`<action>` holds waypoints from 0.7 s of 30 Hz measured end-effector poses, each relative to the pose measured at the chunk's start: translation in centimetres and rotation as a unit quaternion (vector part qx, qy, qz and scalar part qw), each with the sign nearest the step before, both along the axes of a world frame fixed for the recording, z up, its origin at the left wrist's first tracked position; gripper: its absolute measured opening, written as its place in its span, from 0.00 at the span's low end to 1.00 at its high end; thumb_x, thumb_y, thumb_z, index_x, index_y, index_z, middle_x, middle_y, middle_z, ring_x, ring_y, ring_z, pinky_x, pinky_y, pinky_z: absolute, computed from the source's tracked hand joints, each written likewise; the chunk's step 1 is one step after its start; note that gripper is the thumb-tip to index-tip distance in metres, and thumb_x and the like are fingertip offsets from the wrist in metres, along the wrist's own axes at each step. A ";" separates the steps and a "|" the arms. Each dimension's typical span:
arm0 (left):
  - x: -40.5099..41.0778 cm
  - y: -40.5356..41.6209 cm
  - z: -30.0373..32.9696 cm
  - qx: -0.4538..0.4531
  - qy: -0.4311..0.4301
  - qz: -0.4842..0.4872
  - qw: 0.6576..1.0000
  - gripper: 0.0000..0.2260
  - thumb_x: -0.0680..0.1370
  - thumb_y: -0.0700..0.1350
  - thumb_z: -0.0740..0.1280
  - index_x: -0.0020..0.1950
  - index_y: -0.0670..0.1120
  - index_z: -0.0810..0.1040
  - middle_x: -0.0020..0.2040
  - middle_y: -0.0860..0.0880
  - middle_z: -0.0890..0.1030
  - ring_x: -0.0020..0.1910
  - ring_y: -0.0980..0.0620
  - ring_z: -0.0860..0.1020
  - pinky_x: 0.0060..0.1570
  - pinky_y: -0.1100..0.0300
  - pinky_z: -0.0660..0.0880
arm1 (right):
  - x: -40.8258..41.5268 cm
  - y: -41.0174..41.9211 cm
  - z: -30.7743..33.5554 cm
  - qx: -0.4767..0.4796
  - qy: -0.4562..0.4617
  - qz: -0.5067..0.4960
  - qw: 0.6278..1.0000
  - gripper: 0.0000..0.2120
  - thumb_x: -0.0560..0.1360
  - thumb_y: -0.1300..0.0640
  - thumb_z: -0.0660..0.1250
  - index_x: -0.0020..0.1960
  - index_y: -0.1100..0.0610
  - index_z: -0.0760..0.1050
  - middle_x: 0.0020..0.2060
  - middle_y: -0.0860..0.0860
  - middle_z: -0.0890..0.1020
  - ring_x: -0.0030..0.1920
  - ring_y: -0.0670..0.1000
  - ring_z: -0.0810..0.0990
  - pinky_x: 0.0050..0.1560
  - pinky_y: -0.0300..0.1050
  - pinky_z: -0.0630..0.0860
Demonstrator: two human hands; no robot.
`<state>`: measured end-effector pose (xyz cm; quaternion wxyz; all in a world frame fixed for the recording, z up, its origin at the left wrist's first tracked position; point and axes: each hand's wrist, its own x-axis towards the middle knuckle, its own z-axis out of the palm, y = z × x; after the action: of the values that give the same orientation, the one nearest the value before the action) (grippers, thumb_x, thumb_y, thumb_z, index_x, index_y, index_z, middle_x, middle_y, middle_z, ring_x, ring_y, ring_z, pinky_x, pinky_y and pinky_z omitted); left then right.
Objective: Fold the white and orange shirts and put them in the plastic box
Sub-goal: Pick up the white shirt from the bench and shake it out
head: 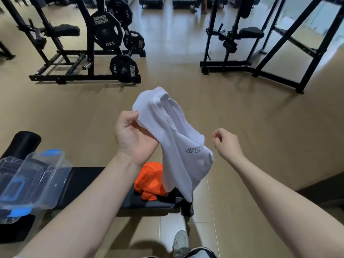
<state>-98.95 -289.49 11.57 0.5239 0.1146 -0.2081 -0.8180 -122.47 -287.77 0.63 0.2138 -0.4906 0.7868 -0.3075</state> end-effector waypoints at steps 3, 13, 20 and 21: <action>1.9 2.3 -0.2 -0.005 -0.007 -0.010 1.000 0.17 0.59 0.42 0.62 0.43 0.39 0.84 0.41 0.44 0.84 0.41 0.48 0.83 0.45 0.58 0.79 | 3.6 1.9 -0.2 0.025 -0.123 0.049 0.991 0.12 0.76 0.63 0.59 0.57 0.58 0.75 0.53 0.52 0.79 0.49 0.50 0.75 0.47 0.38 0.68; 8.1 8.2 -2.6 0.035 -0.105 -0.046 0.993 0.18 0.56 0.39 0.58 0.40 0.37 0.82 0.39 0.42 0.81 0.40 0.45 0.80 0.45 0.57 0.78 | 17.6 7.7 4.5 -0.176 -0.313 0.236 0.903 0.07 0.71 0.54 0.63 0.40 0.41 0.75 0.36 0.37 0.80 0.40 0.39 0.76 0.44 0.34 0.72; 12.6 10.3 -3.2 0.041 -0.312 -0.072 0.947 0.14 0.66 0.49 0.69 0.44 0.40 0.75 0.45 0.43 0.75 0.47 0.47 0.73 0.49 0.56 0.68 | 19.8 8.4 4.1 -0.211 -0.245 0.259 0.910 0.19 0.72 0.67 0.60 0.39 0.43 0.76 0.34 0.35 0.80 0.39 0.37 0.76 0.43 0.35 0.71; 12.9 10.4 -3.3 0.041 -0.357 -0.082 0.930 0.17 0.69 0.53 0.68 0.49 0.41 0.73 0.46 0.42 0.73 0.47 0.46 0.72 0.48 0.57 0.69 | 19.7 8.4 4.2 -0.215 -0.236 0.253 0.913 0.17 0.72 0.67 0.60 0.39 0.46 0.76 0.34 0.36 0.80 0.38 0.37 0.76 0.42 0.33 0.71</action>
<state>-86.04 -279.11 8.26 0.3409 0.4033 -0.3564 -0.7708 -102.75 -279.39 4.85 0.3535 -0.6204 0.4778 -0.5118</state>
